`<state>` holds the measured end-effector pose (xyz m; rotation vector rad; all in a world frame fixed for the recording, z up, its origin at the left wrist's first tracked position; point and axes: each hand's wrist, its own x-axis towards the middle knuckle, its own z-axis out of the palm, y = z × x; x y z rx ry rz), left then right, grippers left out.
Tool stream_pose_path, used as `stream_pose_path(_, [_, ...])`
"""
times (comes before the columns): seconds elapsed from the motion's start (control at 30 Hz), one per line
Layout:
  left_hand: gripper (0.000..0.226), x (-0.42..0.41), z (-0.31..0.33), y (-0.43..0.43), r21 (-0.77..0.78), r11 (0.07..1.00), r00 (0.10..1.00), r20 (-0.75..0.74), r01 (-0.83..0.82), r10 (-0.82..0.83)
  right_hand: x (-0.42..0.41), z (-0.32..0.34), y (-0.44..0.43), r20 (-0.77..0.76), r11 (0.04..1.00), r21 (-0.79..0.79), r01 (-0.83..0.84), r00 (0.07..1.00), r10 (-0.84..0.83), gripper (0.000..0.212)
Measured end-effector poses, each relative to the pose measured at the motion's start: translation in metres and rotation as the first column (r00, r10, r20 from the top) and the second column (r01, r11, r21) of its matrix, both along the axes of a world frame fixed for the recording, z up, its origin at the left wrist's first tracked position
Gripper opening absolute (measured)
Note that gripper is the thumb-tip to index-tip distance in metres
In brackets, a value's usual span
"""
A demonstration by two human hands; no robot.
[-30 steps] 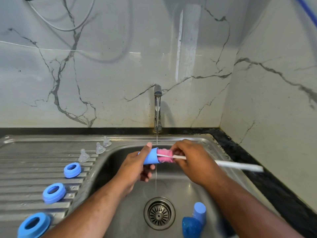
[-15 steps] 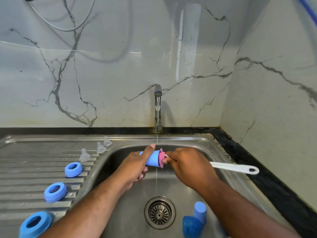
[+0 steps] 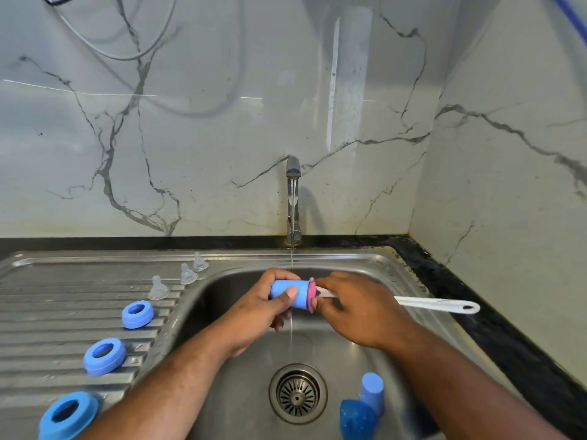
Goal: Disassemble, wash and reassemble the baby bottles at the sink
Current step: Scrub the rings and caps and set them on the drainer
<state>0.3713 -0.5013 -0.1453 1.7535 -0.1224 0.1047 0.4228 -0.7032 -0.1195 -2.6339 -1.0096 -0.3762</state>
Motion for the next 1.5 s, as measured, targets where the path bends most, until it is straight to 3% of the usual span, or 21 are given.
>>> stream_pose_path(0.1, [0.036, 0.0, -0.001, -0.001, -0.084, 0.996, 0.994, -0.107, -0.009, 0.0, -0.002, 0.002, -0.002, 0.072, 0.995, -0.063, -0.072, 0.994, 0.076, 0.06])
stream_pose_path(0.23, [0.047, -0.001, 0.0, -0.002, -0.119, 0.993, 0.981, -0.194, 0.003, -0.026, -0.002, 0.004, 0.0, 0.16, 0.996, -0.065, -0.068, 0.984, 0.078, 0.053])
stream_pose_path(0.3, [0.047, -0.001, 0.002, -0.001, -0.151, 0.988, 0.983, -0.181, 0.013, -0.04, 0.001, 0.001, 0.001, 0.136, 0.996, -0.029, -0.087, 0.987, 0.09, 0.049])
stream_pose_path(0.43, [0.044, -0.002, 0.005, 0.001, -0.139, 0.989, 0.98, -0.182, 0.054, -0.079, 0.012, -0.003, -0.003, -0.02, 0.996, 0.013, -0.091, 0.996, 0.092, 0.068])
stream_pose_path(0.53, [0.031, -0.005, 0.005, 0.0, -0.064, 0.993, 0.982, -0.154, 0.097, -0.105, 0.012, -0.006, -0.003, -0.039, 0.999, 0.019, -0.047, 0.998, 0.048, 0.048])
stream_pose_path(0.63, [0.02, -0.006, 0.01, -0.002, 0.036, 0.994, 0.995, -0.012, 0.101, -0.101, 0.013, -0.008, 0.0, -0.151, 0.991, 0.135, 0.01, 0.988, 0.01, 0.019])
stream_pose_path(0.73, [0.023, -0.007, 0.011, 0.0, 0.138, 0.986, 0.987, 0.117, 0.091, -0.108, 0.012, -0.004, 0.001, -0.249, 0.976, 0.212, 0.056, 0.969, -0.001, 0.026])
stream_pose_path(0.83, [0.033, -0.007, 0.01, -0.003, 0.025, 0.996, 0.994, 0.067, 0.083, -0.085, 0.009, -0.002, 0.0, -0.136, 0.983, 0.181, 0.043, 0.991, -0.018, 0.026])
stream_pose_path(0.93, [0.064, -0.008, 0.011, -0.009, -0.176, 0.984, 0.992, -0.121, 0.011, -0.033, 0.003, 0.001, 0.002, 0.151, 0.997, 0.075, -0.03, 0.988, 0.019, 0.035])
stream_pose_path(1.0, [0.07, -0.01, 0.013, -0.008, -0.132, 0.99, 0.975, -0.222, -0.041, 0.011, 0.001, 0.004, 0.003, 0.284, 0.996, -0.001, -0.093, 0.955, 0.089, 0.041])
stream_pose_path(1.1, [0.065, -0.012, 0.015, -0.003, -0.142, 0.989, 0.955, -0.296, -0.029, -0.015, -0.003, 0.006, 0.005, 0.379, 0.995, -0.008, -0.098, 0.921, 0.094, 0.029])
stream_pose_path(1.17, [0.056, -0.011, 0.016, -0.001, -0.172, 0.985, 0.969, -0.244, 0.002, -0.045, -0.007, 0.006, 0.007, 0.318, 0.996, 0.047, -0.072, 0.947, 0.053, 0.023])
stream_pose_path(1.27, [0.042, -0.007, 0.017, 0.0, -0.032, 0.998, 0.998, -0.041, 0.054, -0.055, -0.007, 0.006, 0.004, -0.017, 0.988, 0.15, 0.047, 0.999, -0.045, 0.02])
stream_pose_path(1.33, [0.033, -0.007, 0.014, 0.003, 0.047, 0.996, 0.994, 0.077, 0.075, -0.079, -0.006, 0.006, 0.004, -0.132, 0.983, 0.159, 0.09, 0.989, -0.069, 0.018])
stream_pose_path(1.4, [0.035, -0.007, 0.012, 0.004, 0.061, 0.996, 0.988, 0.134, 0.069, -0.076, -0.006, 0.006, 0.004, -0.123, 0.981, 0.172, 0.085, 0.99, -0.065, 0.019])
stream_pose_path(1.5, [0.041, -0.008, 0.012, -0.001, -0.037, 0.999, 0.996, 0.085, 0.036, -0.032, -0.002, 0.003, 0.003, 0.089, 0.987, 0.158, 0.011, 0.996, -0.026, 0.021])
